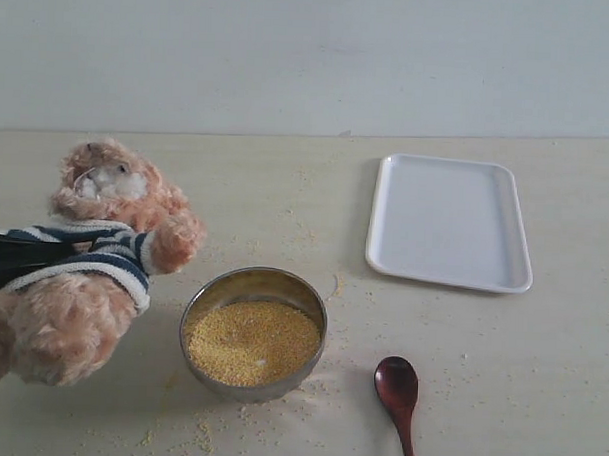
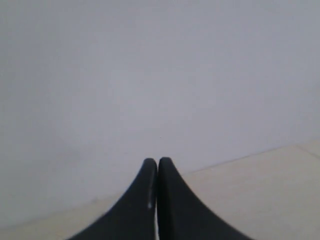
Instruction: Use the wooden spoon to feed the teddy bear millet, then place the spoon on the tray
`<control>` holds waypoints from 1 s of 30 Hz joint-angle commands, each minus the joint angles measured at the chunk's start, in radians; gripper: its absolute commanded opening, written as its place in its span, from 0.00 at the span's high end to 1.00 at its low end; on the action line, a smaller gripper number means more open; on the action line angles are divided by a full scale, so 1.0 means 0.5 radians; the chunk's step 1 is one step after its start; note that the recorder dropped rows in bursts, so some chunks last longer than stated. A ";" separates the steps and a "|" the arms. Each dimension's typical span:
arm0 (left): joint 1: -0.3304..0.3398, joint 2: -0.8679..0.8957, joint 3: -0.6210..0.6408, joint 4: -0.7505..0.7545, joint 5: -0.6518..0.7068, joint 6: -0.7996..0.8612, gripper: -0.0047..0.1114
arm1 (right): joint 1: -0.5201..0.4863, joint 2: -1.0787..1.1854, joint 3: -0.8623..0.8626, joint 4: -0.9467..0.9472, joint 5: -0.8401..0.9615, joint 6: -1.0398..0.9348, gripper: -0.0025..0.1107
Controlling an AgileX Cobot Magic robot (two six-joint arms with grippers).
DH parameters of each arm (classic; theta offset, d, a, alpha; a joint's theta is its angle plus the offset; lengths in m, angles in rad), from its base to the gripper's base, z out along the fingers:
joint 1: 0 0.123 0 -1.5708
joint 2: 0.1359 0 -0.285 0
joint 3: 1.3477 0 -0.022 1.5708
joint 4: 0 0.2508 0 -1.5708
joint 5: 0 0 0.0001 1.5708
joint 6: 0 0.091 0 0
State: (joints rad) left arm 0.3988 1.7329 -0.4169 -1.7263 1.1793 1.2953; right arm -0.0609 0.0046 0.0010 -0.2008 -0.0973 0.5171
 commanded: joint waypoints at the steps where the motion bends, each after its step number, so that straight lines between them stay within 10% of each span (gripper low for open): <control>1: -0.009 -0.003 -0.008 -0.036 0.083 0.014 0.92 | 0.002 -0.009 -0.002 0.044 -0.057 0.322 0.98; 13: -0.009 -0.002 -0.008 -0.036 0.083 0.021 0.92 | 0.002 -0.009 -0.002 0.145 -0.183 0.734 0.98; 20: -0.009 -0.002 -0.038 -0.036 0.083 0.019 0.92 | 0.002 0.027 -0.056 1.220 -1.120 0.761 0.98; 30: -0.009 -0.002 -0.040 -0.036 0.083 0.022 0.92 | 0.002 0.880 -1.095 -0.643 -1.132 0.593 0.98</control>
State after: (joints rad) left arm 0.3988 1.7357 -0.4320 -1.7286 1.1854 1.3020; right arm -0.0609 0.3409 -0.4279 -0.1713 -0.6677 0.8940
